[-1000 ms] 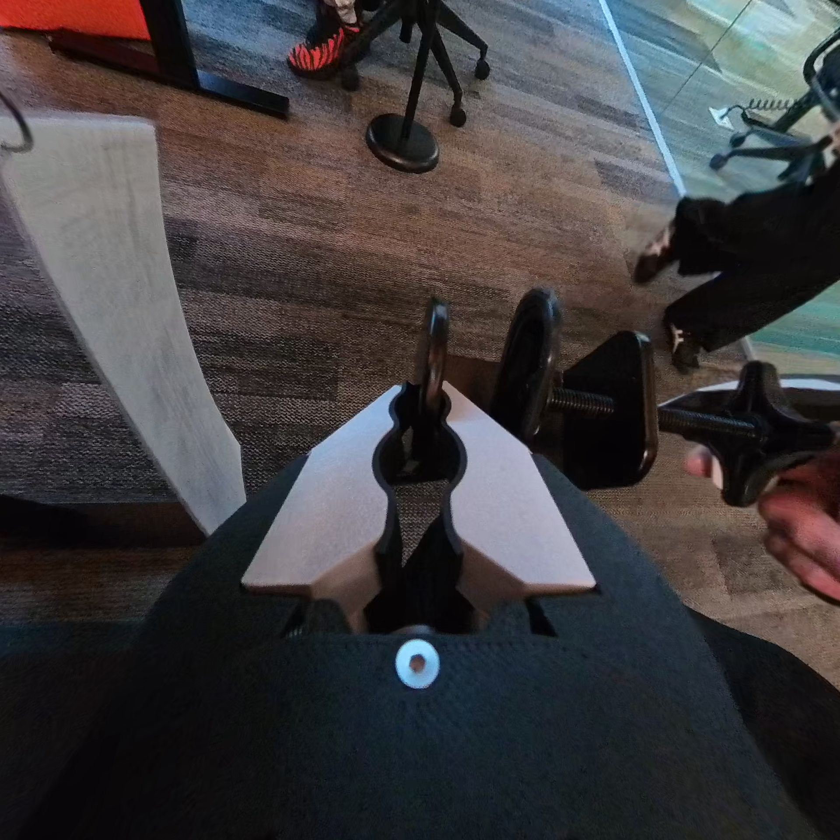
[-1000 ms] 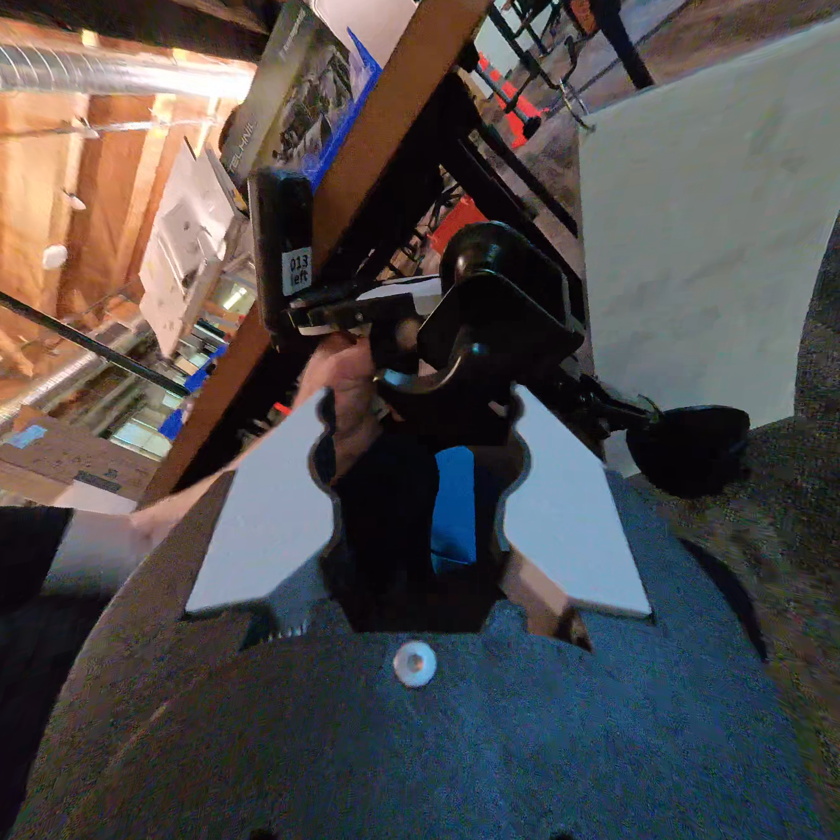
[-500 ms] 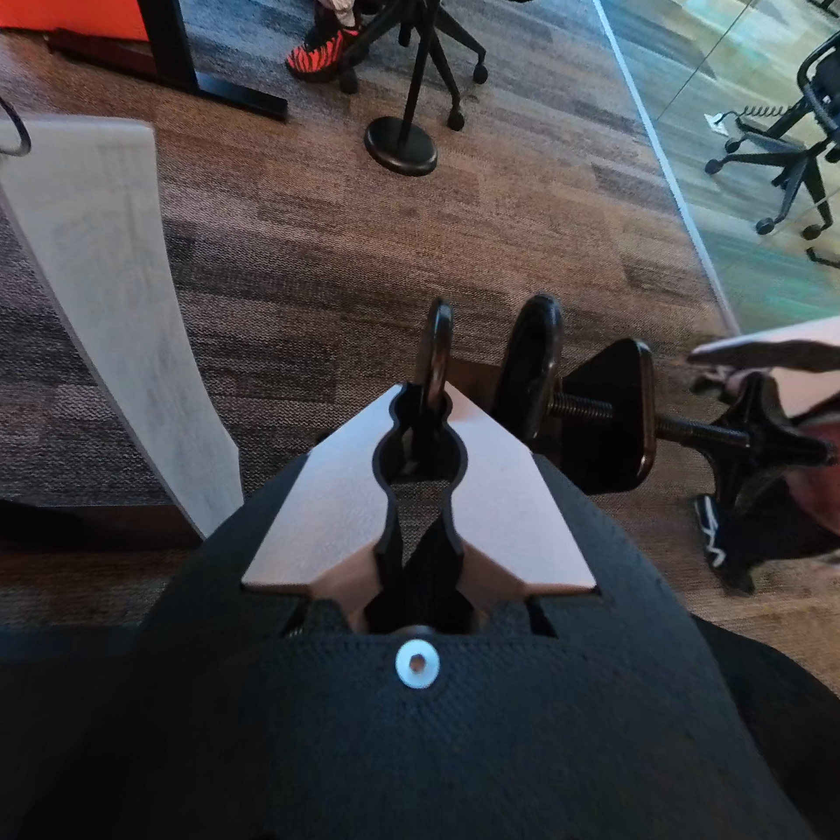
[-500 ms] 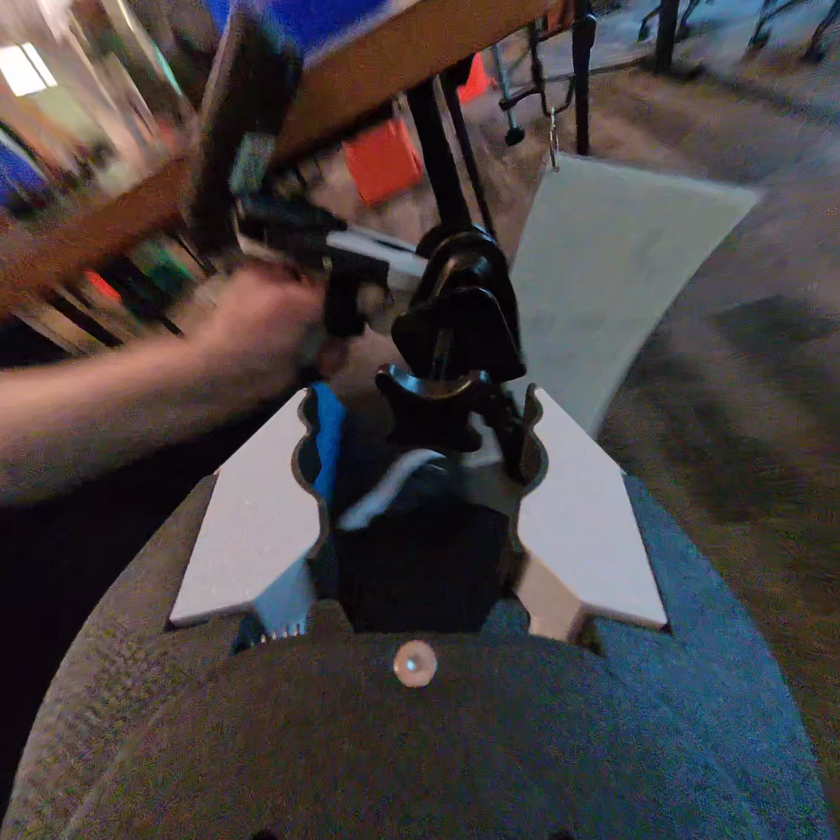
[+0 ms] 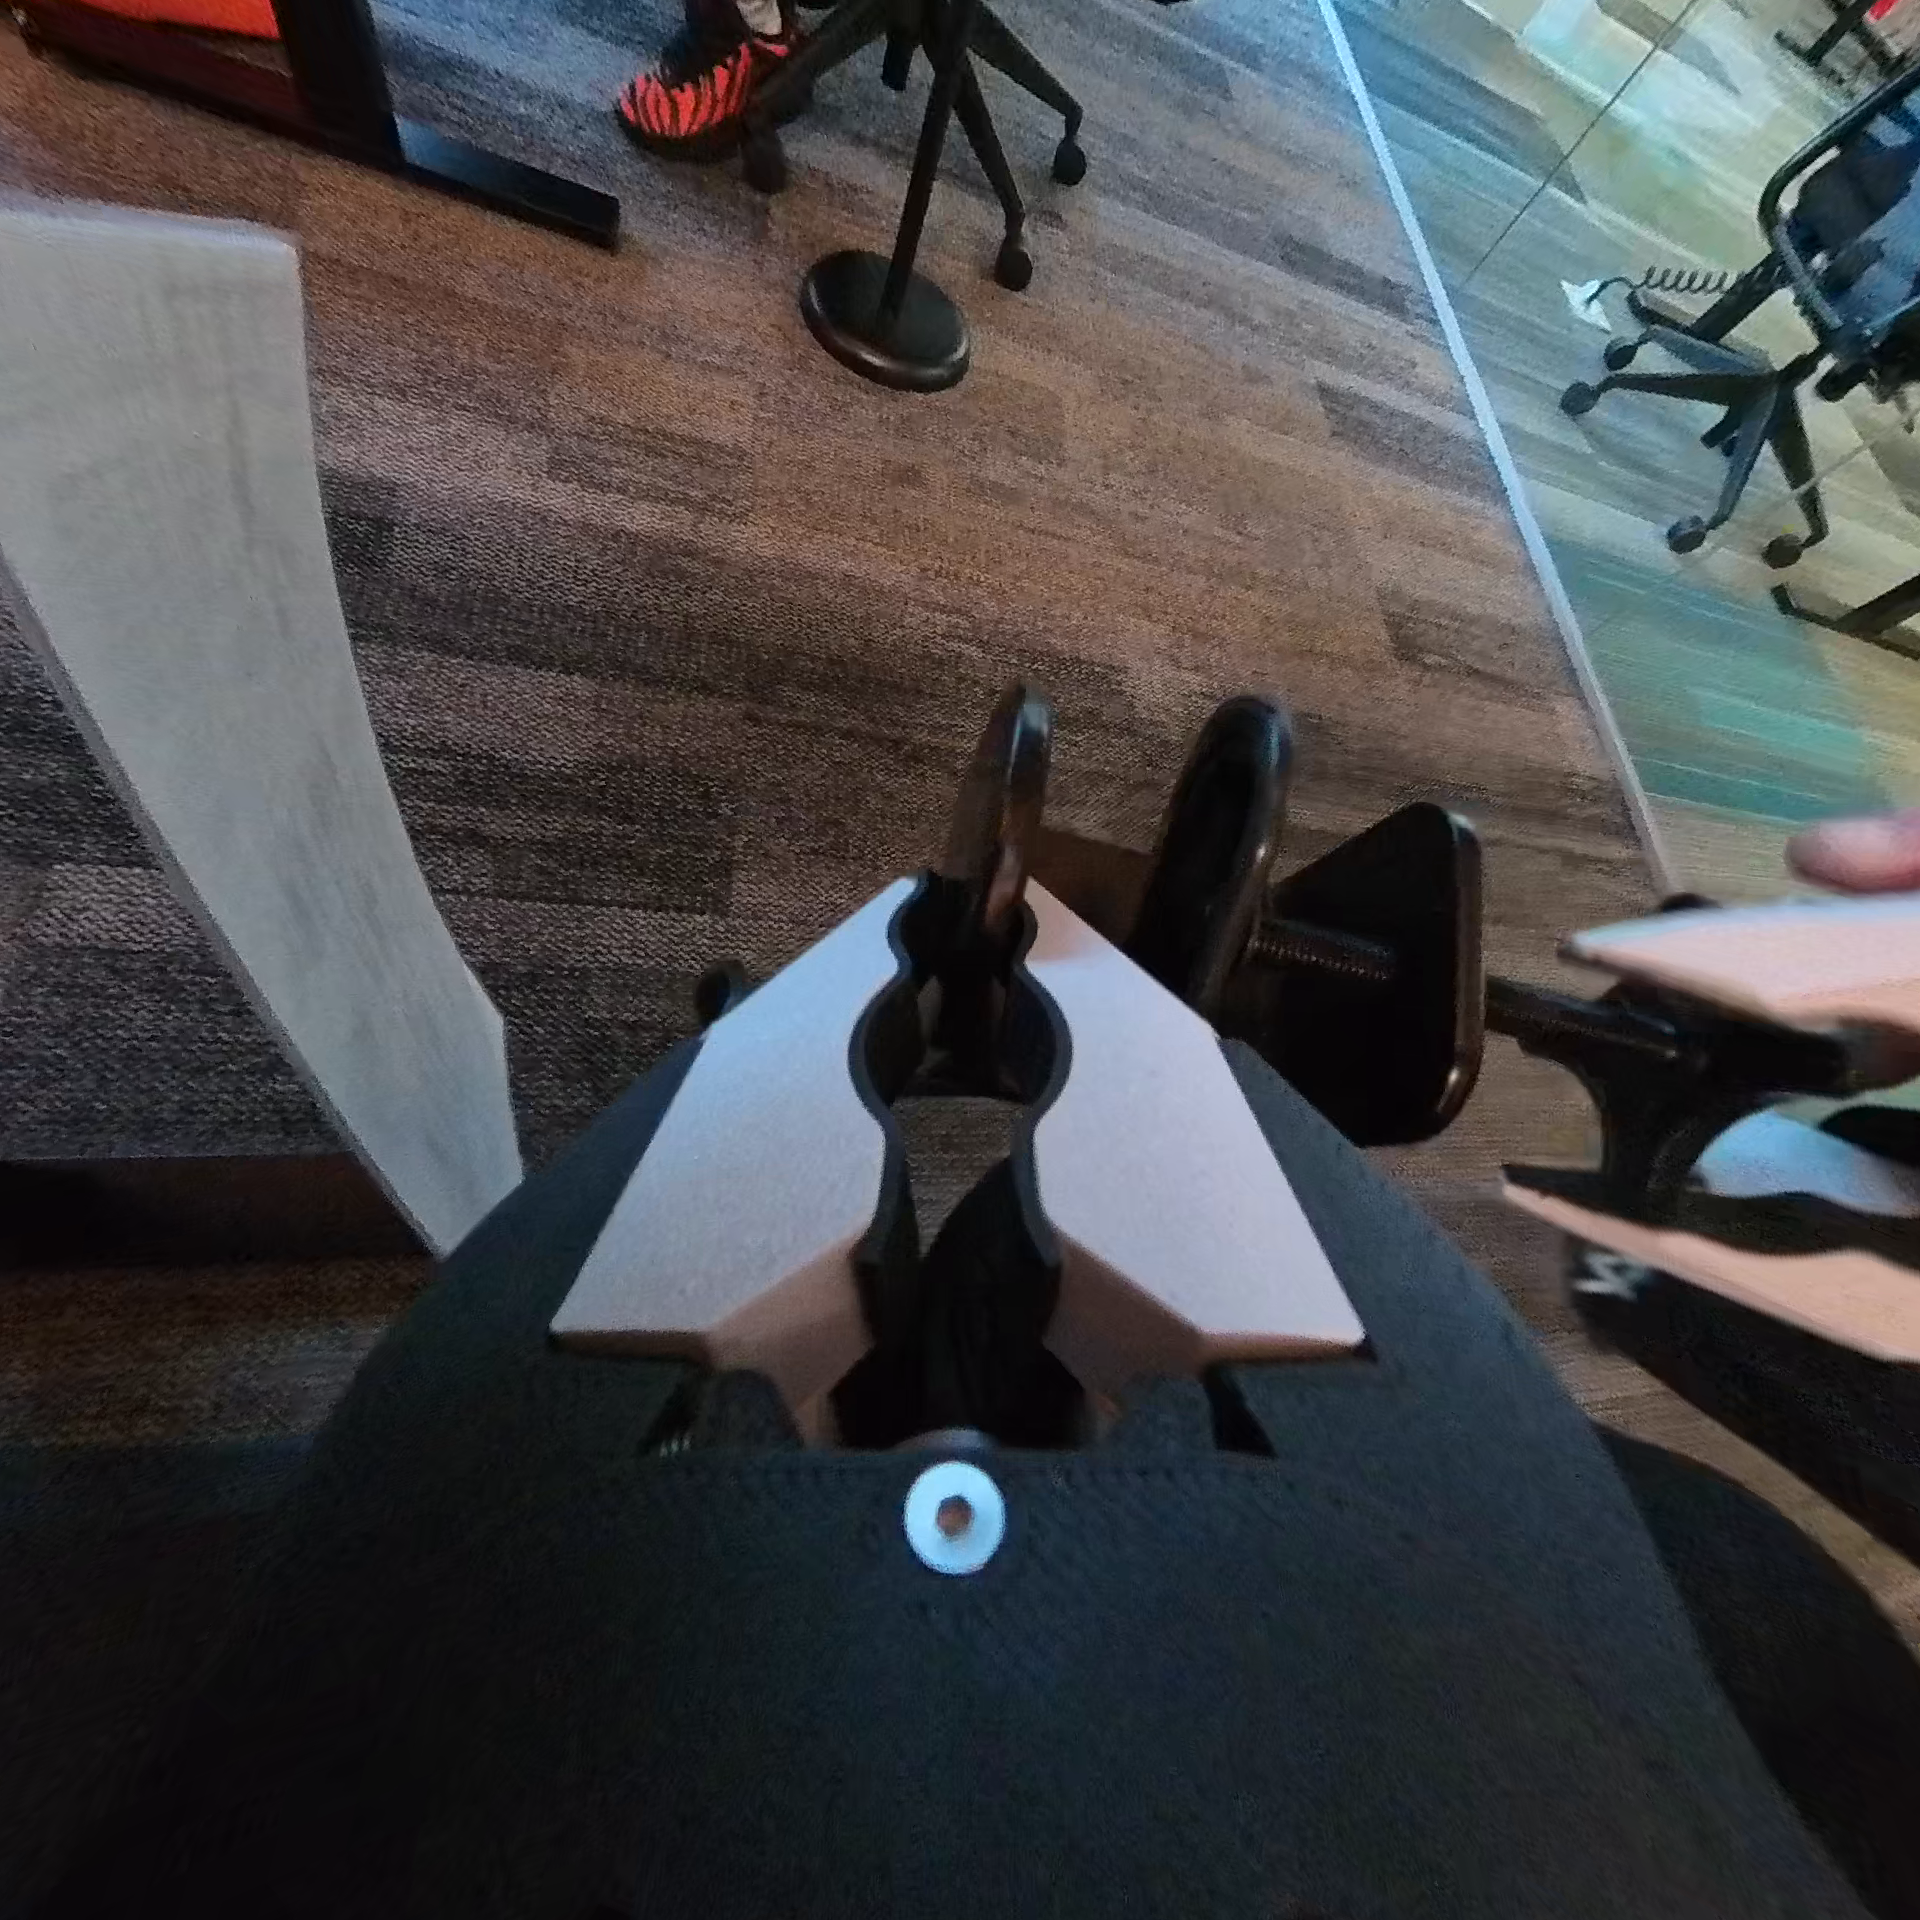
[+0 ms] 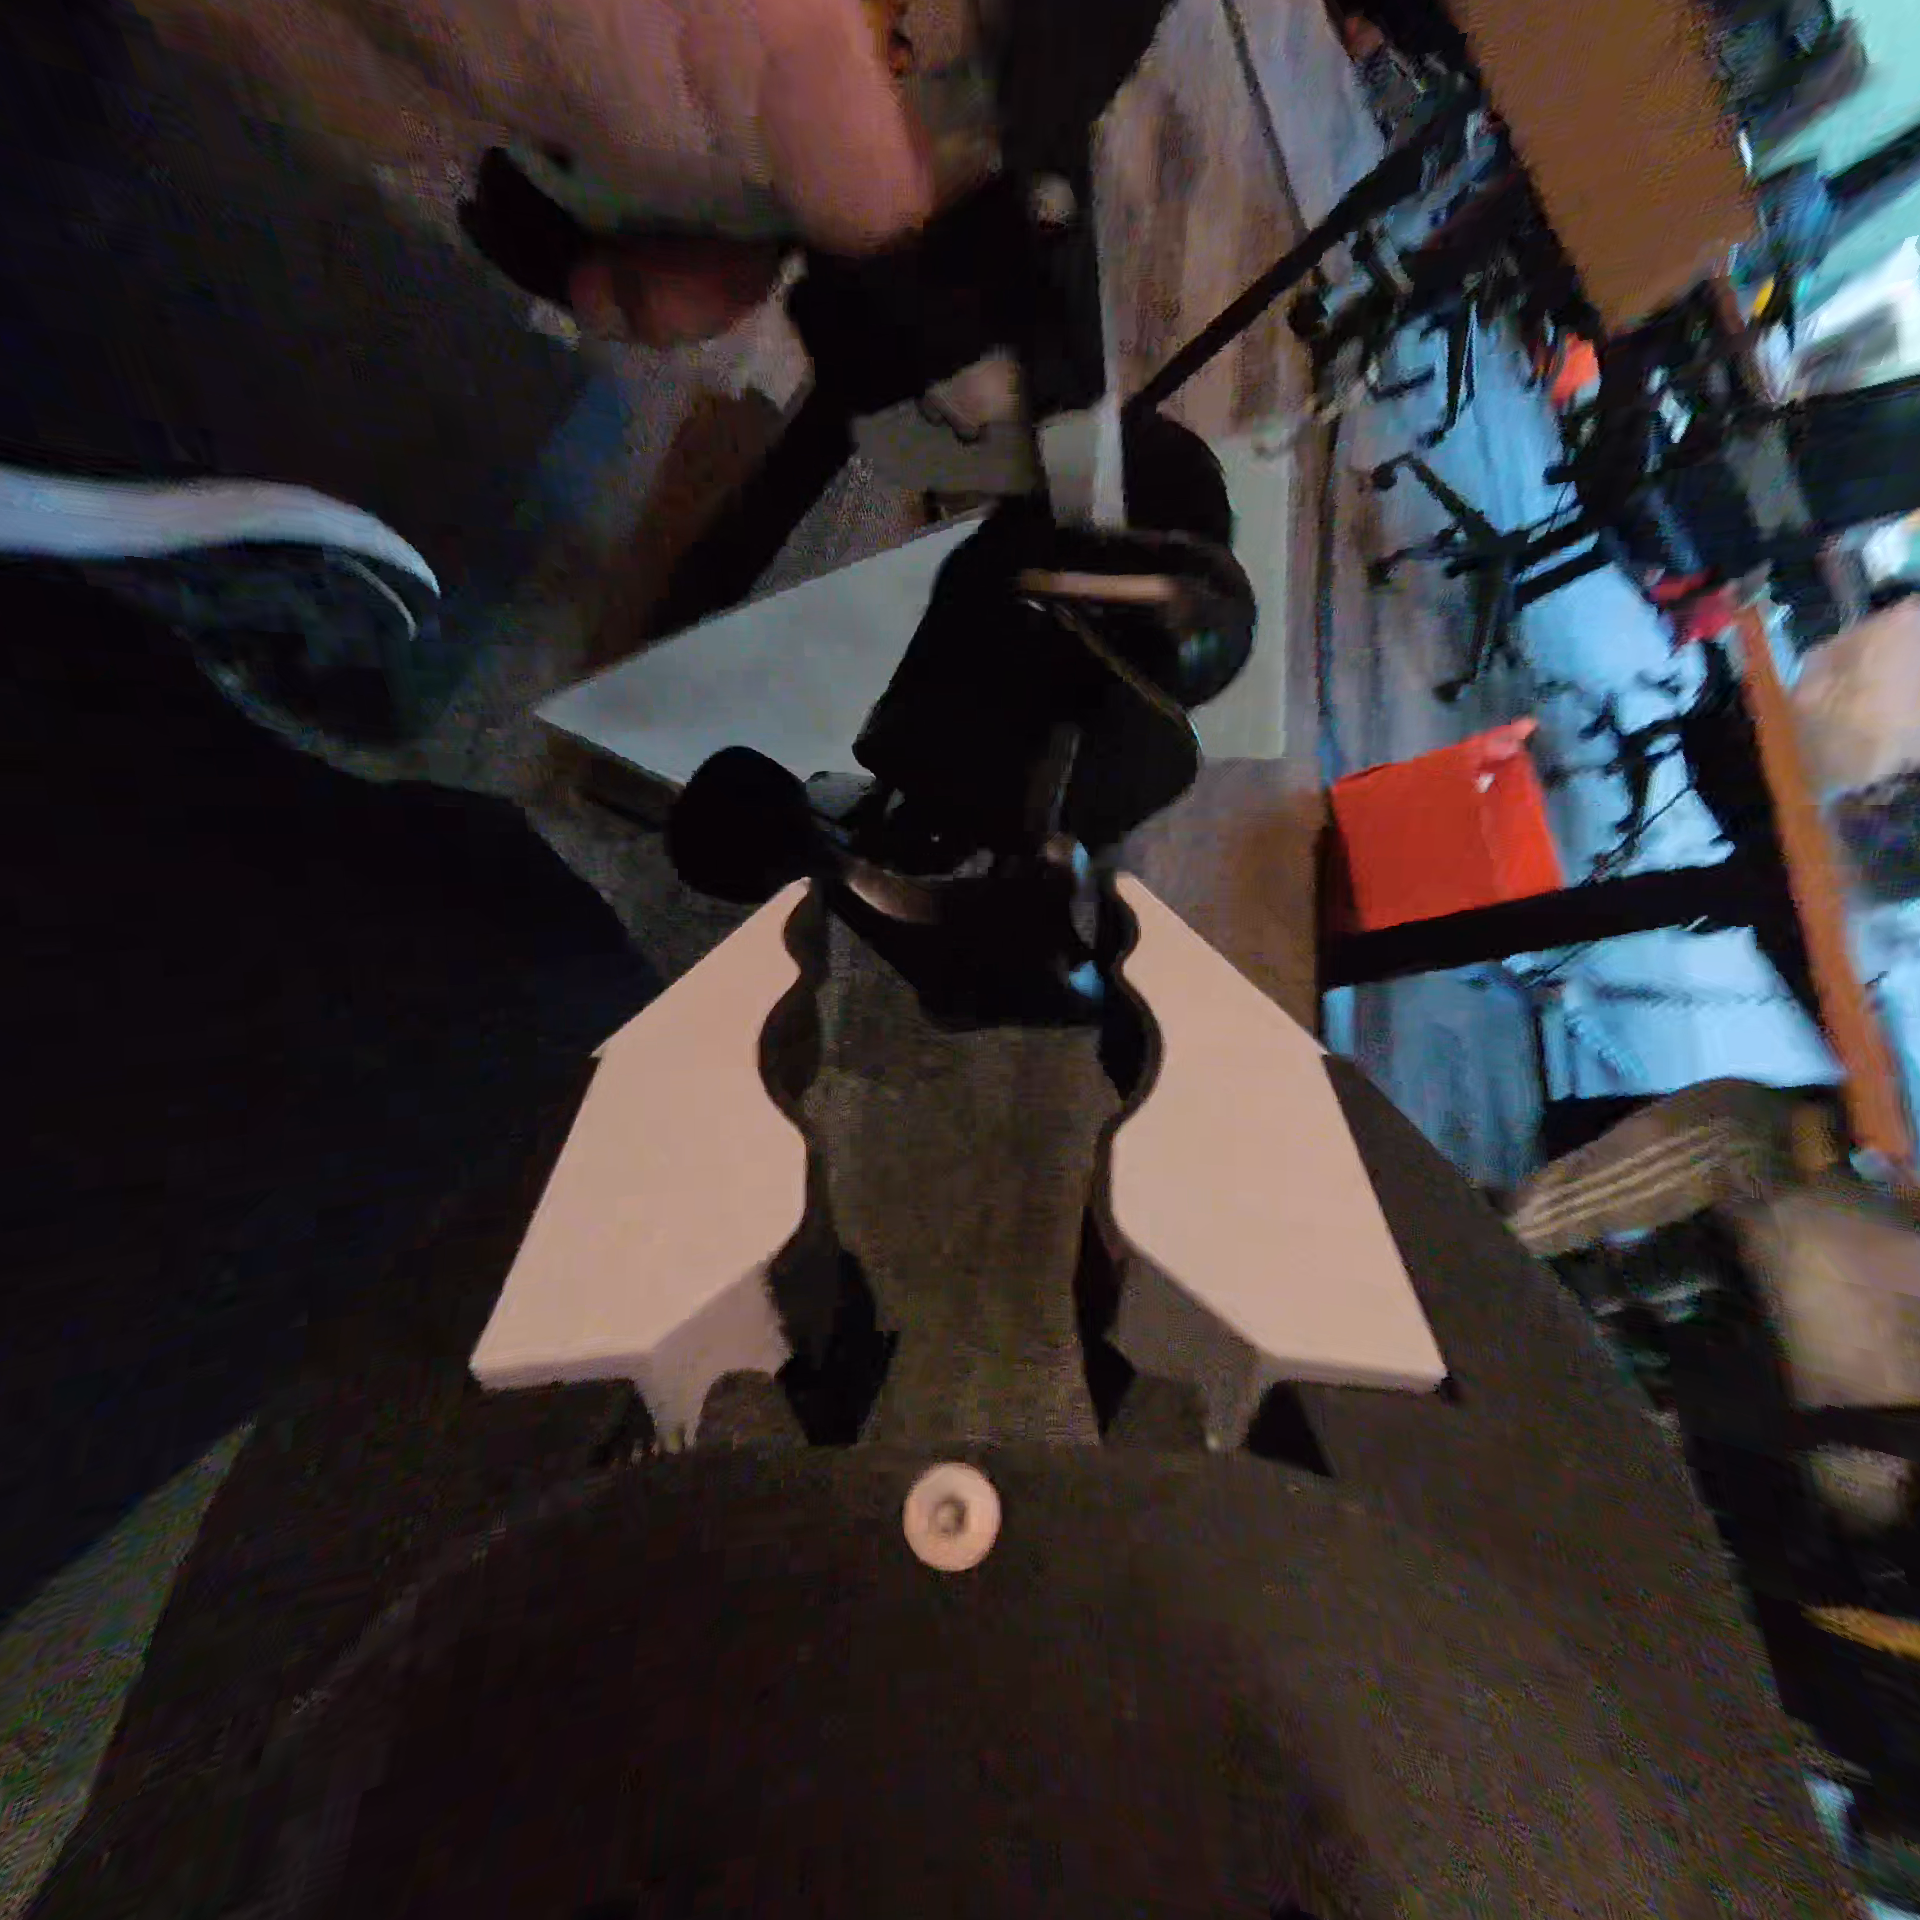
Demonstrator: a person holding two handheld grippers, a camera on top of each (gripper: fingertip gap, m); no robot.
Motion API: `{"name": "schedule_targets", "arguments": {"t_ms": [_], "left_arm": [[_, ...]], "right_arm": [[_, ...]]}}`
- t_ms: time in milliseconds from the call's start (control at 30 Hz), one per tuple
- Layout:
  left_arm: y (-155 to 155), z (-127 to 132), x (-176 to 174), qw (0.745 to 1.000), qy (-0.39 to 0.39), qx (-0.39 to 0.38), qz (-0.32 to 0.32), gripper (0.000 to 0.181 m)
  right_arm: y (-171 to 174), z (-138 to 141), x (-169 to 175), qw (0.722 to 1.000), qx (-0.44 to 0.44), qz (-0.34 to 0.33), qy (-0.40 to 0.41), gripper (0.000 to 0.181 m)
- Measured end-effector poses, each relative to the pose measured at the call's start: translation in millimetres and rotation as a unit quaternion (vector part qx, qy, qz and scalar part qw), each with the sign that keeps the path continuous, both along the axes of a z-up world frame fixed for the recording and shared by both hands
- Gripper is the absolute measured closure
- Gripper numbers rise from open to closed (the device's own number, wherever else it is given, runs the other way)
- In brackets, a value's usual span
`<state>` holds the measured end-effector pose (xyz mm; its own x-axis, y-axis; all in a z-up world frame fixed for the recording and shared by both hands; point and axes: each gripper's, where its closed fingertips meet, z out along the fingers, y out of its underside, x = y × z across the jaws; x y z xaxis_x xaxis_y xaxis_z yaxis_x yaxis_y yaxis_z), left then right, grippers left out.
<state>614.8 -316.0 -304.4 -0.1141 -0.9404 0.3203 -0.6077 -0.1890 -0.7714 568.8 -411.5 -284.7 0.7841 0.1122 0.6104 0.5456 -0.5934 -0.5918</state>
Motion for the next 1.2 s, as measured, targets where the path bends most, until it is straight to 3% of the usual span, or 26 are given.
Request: {"name": "schedule_targets", "arguments": {"t_ms": [67,100,167,233,267,333,367,400,433,500,567,600,633,667,733,800,833,867,933,967,1000,1033,1067,1100,1133,1200], "left_arm": [[1,-1,0,1.000,0.000,0.020,0.002,0.173],[1,-1,0,1.000,-0.001,0.011,0.004,0.175],[2,-2,-1,1.000,0.001,0.013,0.004,0.174],[0,-3,0,1.000,-0.001,0.013,0.003,0.174],[-3,-3,0,1.000,-0.001,0.019,-0.001,0.175],[-10,-2,1,1.000,-0.004,0.028,-0.010,0.173],[-12,-2,1,0.999,-0.006,0.031,-0.011,0.173],[-12,0,1,0.999,-0.008,0.028,-0.012,0.173],[-12,2,1,1.000,-0.009,0.025,-0.014,0.173],[-13,4,1,1.000,-0.010,0.010,-0.015,0.172],[-14,6,1,0.999,-0.013,-0.033,-0.015,0.175],[-16,6,2,0.999,-0.011,-0.035,-0.020,0.173],[-17,6,2,0.999,-0.013,-0.044,-0.021,0.174],[-16,5,2,0.999,-0.016,-0.037,-0.020,0.174],[-14,4,3,1.000,-0.012,-0.014,-0.019,0.170],[-12,7,3,1.000,-0.020,-0.010,-0.016,0.171],[-11,8,2,1.000,-0.021,-0.014,-0.015,0.171],[-10,9,2,1.000,-0.021,-0.017,-0.015,0.172],[-7,8,1,1.000,-0.020,-0.016,-0.011,0.174],[-7,8,1,1.000,-0.020,-0.016,-0.011,0.174],[-9,7,2,1.000,-0.019,-0.018,-0.014,0.175],[-11,6,2,1.000,-0.016,-0.016,-0.018,0.174],[-15,4,2,1.000,-0.014,-0.008,-0.024,0.174],[-18,3,2,0.999,-0.013,0.001,-0.029,0.173],[-22,2,1,0.999,-0.012,0.003,-0.034,0.172],[-24,2,0,0.999,-0.012,-0.001,-0.038,0.172]], "right_arm": [[-10,12,10,0.980,0.095,-0.065,0.162,0.093],[-14,19,5,0.936,0.149,-0.078,0.308,0.096],[-19,19,8,0.791,0.233,-0.117,0.553,0.100],[-18,18,11,0.654,0.291,-0.105,0.690,0.105],[-15,16,9,0.613,0.293,-0.096,0.727,0.107],[-3,16,-3,0.578,0.274,-0.072,0.765,0.117],[0,19,-3,0.575,0.281,-0.068,0.765,0.117],[0,22,-1,0.592,0.290,-0.063,0.750,0.118],[0,23,-2,0.626,0.281,-0.058,0.725,0.119],[1,24,-4,0.750,0.235,-0.052,0.616,0.119],[1,17,-8,0.910,0.137,-0.025,0.390,0.119],[-2,11,-7,0.969,0.070,-0.007,0.238,0.119],[-6,6,-4,0.991,0.016,0.004,0.129,0.119],[-8,0,0,0.996,-0.016,0.005,0.088,0.119],[-11,-7,7,0.996,-0.015,-0.007,0.093,0.116],[-13,2,8,0.982,0.051,-0.043,0.179,0.102],[-15,12,5,0.956,0.103,-0.052,0.270,0.099],[-17,20,2,0.909,0.153,-0.064,0.383,0.096],[-21,21,5,0.763,0.221,-0.100,0.599,0.090],[-21,22,3,0.698,0.248,-0.089,0.666,0.092],[-19,19,1,0.672,0.260,-0.084,0.688,0.100],[-15,12,-5,0.687,0.251,-0.083,0.677,0.106],[-10,9,-12,0.722,0.235,-0.079,0.646,0.118],[-6,11,-13,0.757,0.236,-0.085,0.603,0.117],[-4,15,-11,0.784,0.239,-0.087,0.567,0.136],[-5,17,-4,0.831,0.221,-0.090,0.503,0.148]]}}
